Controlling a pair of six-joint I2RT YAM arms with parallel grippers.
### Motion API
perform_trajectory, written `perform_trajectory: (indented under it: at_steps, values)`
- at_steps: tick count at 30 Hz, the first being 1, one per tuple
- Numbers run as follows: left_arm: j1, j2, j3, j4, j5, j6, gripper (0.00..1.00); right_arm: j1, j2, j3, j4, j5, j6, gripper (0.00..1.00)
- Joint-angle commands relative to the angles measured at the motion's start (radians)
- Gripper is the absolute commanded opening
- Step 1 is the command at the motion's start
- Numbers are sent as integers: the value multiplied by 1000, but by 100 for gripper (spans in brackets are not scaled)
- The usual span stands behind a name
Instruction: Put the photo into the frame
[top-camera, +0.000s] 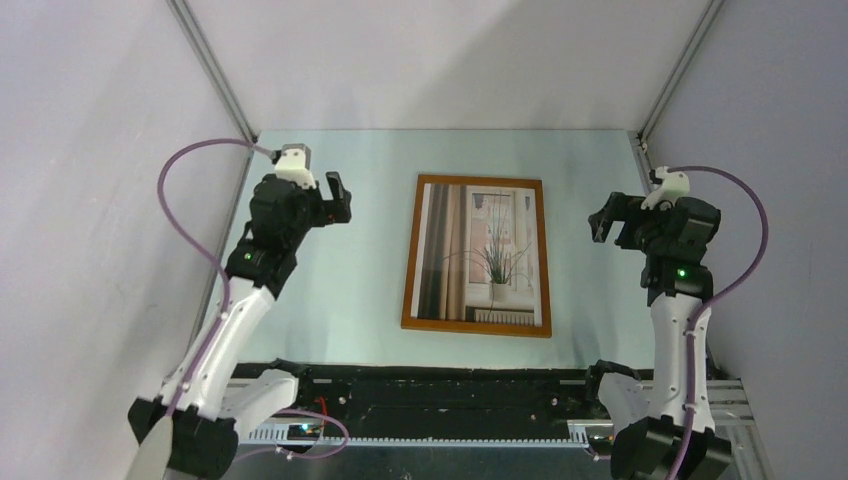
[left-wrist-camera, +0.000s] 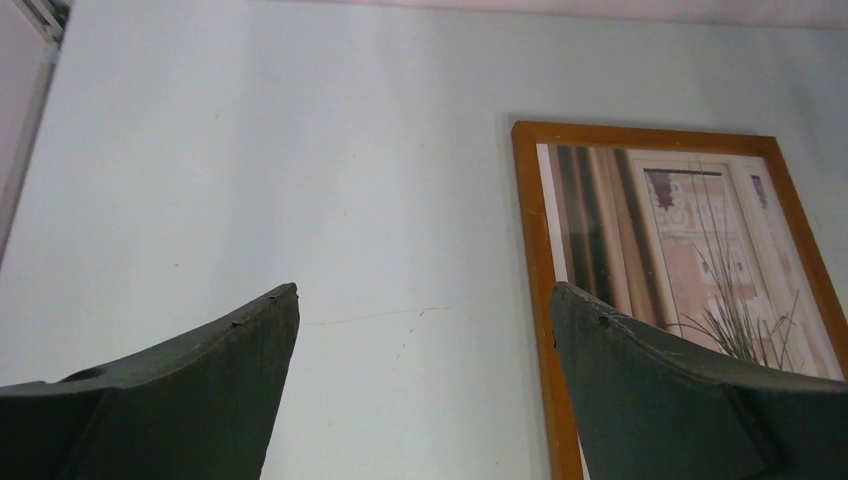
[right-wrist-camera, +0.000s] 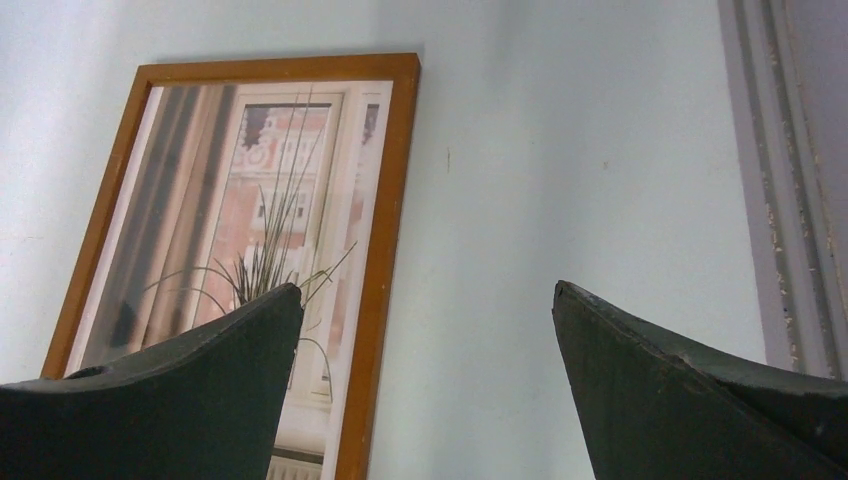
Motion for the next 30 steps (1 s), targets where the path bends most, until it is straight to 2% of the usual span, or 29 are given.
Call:
perform_trajectory:
  at_steps: [1, 13, 18, 26, 30]
  values:
    - [6, -160, -56, 24, -19, 78, 100, -2, -67, -28, -18, 27, -16, 100]
    - [7, -381, -185, 6, -33, 169, 100, -2, -198, -63, -123, 124, -73, 100]
    - [8, -391, -239, 18, -44, 151, 99, -2, -238, -108, -110, 116, -84, 99]
    - [18, -475, -384, 198, -55, 180, 98, 2, -226, -132, -91, 135, -93, 100]
    - [17, -484, -397, 209, -86, 207, 98, 1, -228, -135, -91, 168, -108, 100]
